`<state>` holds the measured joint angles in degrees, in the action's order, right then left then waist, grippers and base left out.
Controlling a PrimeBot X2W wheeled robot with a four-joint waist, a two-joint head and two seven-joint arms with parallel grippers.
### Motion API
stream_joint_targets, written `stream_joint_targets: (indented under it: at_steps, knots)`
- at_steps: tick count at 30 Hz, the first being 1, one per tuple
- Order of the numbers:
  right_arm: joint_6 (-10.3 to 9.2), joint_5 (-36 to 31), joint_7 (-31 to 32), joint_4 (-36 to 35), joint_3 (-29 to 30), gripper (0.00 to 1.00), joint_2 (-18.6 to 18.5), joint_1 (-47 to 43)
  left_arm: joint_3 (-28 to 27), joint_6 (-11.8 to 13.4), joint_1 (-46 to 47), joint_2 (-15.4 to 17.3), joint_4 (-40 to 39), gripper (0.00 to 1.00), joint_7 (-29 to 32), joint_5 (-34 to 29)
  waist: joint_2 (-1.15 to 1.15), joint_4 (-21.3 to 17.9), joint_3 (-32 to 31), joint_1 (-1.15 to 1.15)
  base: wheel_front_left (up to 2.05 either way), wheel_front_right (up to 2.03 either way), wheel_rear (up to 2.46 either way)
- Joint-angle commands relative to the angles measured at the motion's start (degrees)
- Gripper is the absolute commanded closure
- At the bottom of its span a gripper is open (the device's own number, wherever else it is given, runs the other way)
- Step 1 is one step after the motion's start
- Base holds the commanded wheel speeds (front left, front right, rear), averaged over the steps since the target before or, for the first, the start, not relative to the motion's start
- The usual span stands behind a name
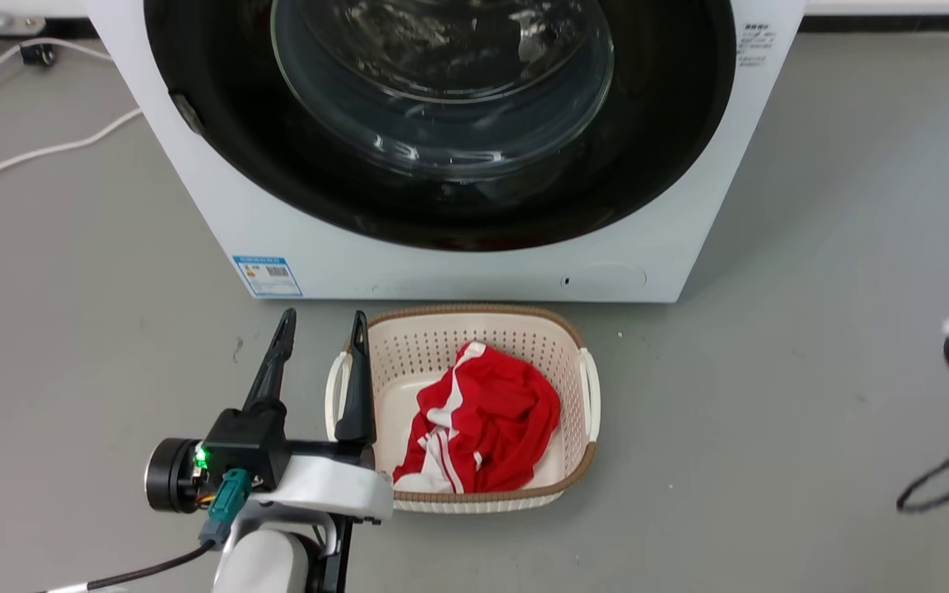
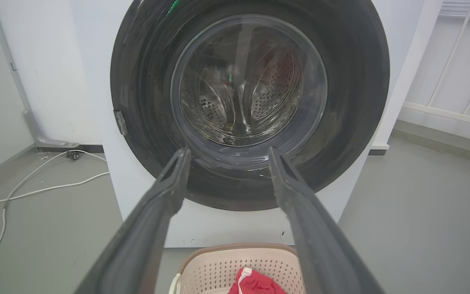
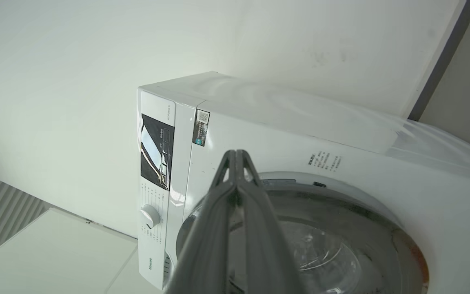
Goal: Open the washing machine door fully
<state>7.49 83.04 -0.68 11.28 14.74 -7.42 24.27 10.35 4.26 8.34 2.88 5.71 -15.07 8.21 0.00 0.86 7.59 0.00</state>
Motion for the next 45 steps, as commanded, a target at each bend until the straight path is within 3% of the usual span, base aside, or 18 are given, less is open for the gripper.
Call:
stream_joint_targets:
  at_steps: [1,12,23,33,45]
  knots:
    - [0.00,0.64,0.95,1.16,-0.06,1.00,-0.70,2.97,-0.02,0.40,0.99,-0.01,-0.47,0.00,-0.15,0.02,0.00,0.15,2.36,0.00,0.00,0.00,0.00]
    - [0.00,0.34,8.96,16.90,-2.58,1.00,-8.15,29.33,1.74,2.24,5.73,-0.01,-2.86,0.00,-0.15,0.09,0.00,1.55,9.83,0.00,0.00,0.00,0.00]
    - [0.00,-9.30,19.83,34.07,-11.93,1.00,-11.62,51.10,3.78,3.90,9.44,-0.01,-4.43,0.00,-0.15,0.42,0.00,3.31,15.37,0.00,0.00,0.00,0.00]
    - [0.00,-16.68,29.66,41.25,-18.50,1.00,-10.39,59.84,4.99,5.20,11.10,-0.01,-5.24,0.00,-0.15,0.92,0.00,4.48,18.52,0.00,0.00,0.00,0.00]
    - [0.00,-21.87,33.12,45.57,-20.30,1.00,-8.79,63.95,5.86,6.25,12.49,-0.01,-5.71,0.00,-0.15,1.17,0.00,4.59,21.20,0.00,0.00,0.00,0.00]
